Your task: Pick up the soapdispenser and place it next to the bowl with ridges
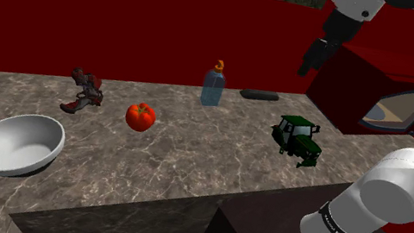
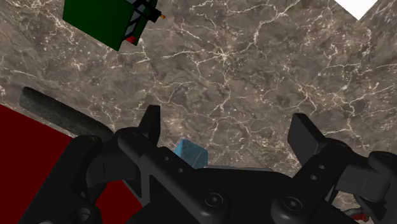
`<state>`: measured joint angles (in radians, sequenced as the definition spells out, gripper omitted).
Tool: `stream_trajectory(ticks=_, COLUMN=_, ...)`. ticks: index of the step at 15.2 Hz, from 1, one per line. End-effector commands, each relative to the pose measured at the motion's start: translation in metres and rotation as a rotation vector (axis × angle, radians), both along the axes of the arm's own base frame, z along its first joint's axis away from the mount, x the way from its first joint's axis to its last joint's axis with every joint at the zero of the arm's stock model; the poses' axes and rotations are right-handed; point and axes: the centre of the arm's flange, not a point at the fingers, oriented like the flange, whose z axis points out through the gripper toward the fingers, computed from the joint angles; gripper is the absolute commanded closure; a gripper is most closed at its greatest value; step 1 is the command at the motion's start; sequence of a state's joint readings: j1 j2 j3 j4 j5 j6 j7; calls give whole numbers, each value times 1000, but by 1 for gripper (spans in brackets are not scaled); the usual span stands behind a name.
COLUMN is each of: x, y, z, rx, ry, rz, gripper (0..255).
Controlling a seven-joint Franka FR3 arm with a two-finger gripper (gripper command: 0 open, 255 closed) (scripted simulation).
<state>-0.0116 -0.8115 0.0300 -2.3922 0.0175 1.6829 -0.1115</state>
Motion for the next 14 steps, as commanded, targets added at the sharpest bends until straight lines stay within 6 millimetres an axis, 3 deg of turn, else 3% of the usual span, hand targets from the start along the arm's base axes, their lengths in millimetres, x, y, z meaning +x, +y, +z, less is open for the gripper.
stream_trajectory(ticks=1, x=0, y=0, z=0, rx=0, ry=0, rz=0, gripper=0)
stream_trajectory(ticks=14, x=158, y=3, z=-67, rx=23, ry=-1, rz=-49, gripper=0)
